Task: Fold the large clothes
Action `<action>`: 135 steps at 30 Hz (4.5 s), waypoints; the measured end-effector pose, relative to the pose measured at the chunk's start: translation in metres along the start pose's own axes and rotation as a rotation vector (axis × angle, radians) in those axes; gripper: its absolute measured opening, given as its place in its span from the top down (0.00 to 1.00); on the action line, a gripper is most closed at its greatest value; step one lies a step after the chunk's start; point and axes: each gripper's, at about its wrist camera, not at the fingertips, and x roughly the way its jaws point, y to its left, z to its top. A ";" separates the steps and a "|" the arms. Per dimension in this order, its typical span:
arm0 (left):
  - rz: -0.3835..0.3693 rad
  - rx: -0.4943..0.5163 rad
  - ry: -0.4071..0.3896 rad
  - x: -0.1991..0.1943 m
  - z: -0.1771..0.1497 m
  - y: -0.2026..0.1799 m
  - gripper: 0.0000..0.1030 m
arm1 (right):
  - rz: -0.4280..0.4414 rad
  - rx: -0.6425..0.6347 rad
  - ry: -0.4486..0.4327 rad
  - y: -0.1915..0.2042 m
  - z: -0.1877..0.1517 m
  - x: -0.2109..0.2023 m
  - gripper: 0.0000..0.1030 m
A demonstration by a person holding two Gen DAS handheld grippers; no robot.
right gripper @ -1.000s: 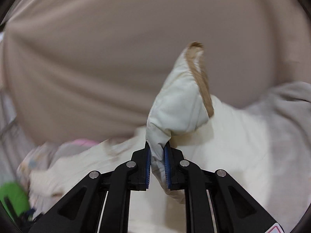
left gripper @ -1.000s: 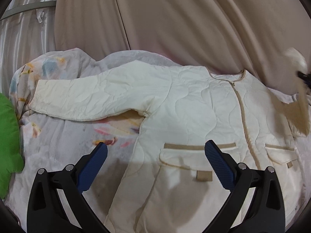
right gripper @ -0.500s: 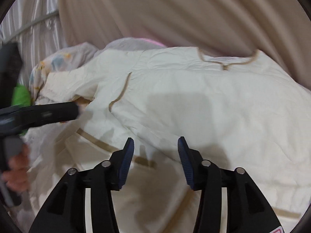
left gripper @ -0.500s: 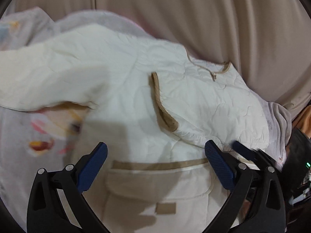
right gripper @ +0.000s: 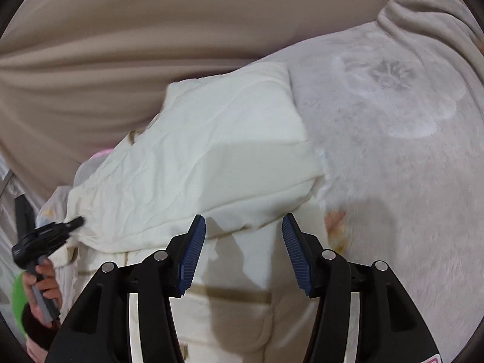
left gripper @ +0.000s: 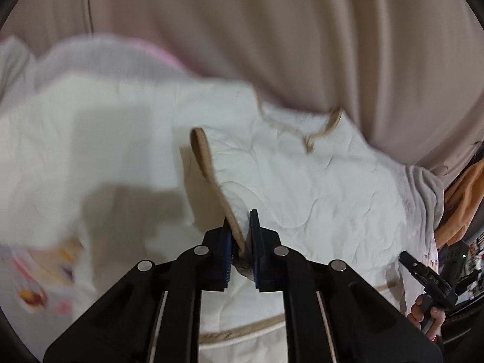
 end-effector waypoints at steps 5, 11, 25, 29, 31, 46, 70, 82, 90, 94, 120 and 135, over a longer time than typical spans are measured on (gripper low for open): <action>0.078 0.023 -0.146 -0.023 0.037 0.008 0.91 | 0.081 0.031 -0.051 0.016 0.021 0.007 0.80; 0.271 -0.018 0.007 0.050 0.009 0.067 0.94 | -0.016 -0.108 0.002 0.036 0.007 0.035 0.92; 0.286 0.082 -0.046 0.055 -0.016 0.042 0.86 | -0.252 -0.176 -0.073 0.056 -0.001 -0.006 0.88; 0.307 0.097 -0.053 0.059 -0.020 0.040 0.86 | -0.167 -0.221 -0.184 0.103 0.009 -0.025 0.86; 0.324 0.110 -0.056 0.064 -0.018 0.033 0.86 | -0.181 -0.302 -0.184 0.128 0.009 -0.012 0.86; 0.383 0.163 -0.067 0.057 -0.029 0.034 0.86 | -0.313 -0.272 -0.151 0.079 0.010 0.020 0.97; 0.643 -0.403 -0.257 -0.126 -0.035 0.252 0.17 | -0.394 -0.364 -0.109 0.086 -0.019 0.029 0.88; 0.495 -0.676 -0.218 -0.111 -0.046 0.334 0.82 | -0.411 -0.382 -0.107 0.086 -0.025 0.035 0.87; 0.346 -0.305 -0.398 -0.150 0.015 0.174 0.96 | -0.404 -0.374 -0.108 0.086 -0.025 0.037 0.86; 0.181 -0.051 -0.425 -0.145 0.021 0.037 0.96 | -0.382 -0.356 -0.110 0.084 -0.024 0.036 0.86; 0.090 0.067 -0.106 -0.044 -0.094 -0.013 0.10 | -0.019 -0.511 -0.217 0.160 -0.046 -0.012 0.41; 0.186 -0.119 -0.024 -0.017 -0.098 0.068 0.13 | -0.170 -0.398 -0.159 0.175 -0.003 0.044 0.41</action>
